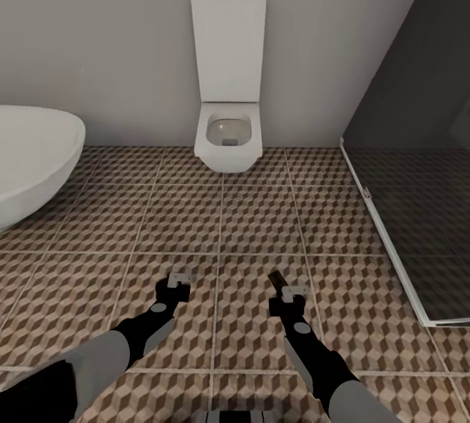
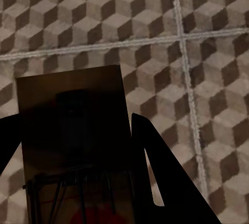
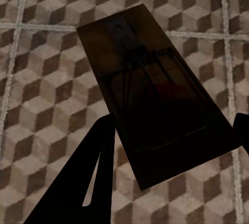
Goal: Take the four mousetraps from the cabinet in the bathroom and place them on the bathroom floor. Make sure all four end up on the same floor surface, and ensure that at least two of them are either under or directly next to the same bathroom sink.
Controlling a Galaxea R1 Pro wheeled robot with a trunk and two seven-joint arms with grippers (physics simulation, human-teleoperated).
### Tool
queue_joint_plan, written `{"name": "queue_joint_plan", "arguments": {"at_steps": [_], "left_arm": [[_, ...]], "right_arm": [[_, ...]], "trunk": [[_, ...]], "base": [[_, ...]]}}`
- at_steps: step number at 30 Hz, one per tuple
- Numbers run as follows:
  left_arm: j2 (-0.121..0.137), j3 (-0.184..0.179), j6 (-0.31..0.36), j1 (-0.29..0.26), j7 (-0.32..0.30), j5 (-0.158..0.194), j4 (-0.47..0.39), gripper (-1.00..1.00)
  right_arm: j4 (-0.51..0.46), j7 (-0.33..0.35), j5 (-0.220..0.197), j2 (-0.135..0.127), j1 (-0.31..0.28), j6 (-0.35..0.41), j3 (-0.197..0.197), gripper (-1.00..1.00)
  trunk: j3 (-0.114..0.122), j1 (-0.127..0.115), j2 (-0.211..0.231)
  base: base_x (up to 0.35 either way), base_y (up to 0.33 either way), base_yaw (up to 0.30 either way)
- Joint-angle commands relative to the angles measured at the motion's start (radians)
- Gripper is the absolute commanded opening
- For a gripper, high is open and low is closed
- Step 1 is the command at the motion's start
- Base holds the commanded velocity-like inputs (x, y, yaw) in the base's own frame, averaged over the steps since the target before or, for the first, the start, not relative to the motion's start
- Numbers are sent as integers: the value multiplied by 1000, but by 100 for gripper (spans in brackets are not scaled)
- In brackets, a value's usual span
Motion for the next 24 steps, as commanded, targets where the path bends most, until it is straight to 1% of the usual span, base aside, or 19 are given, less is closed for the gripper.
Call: {"name": "queue_joint_plan", "arguments": {"at_steps": [1,24], "left_arm": [[1,-9,-2,-1,9,4,-2,-100],[1,-9,-2,-1,9,4,-3,-100]], "right_arm": [[0,-3,-12,-1,-1,-3,6,-100],[0,-3,-12,-1,-1,-3,6,-100]], "trunk": [[-5,4,-8],[-114,92,-169]], "base": [[0,0,0],[0,0,0]]}}
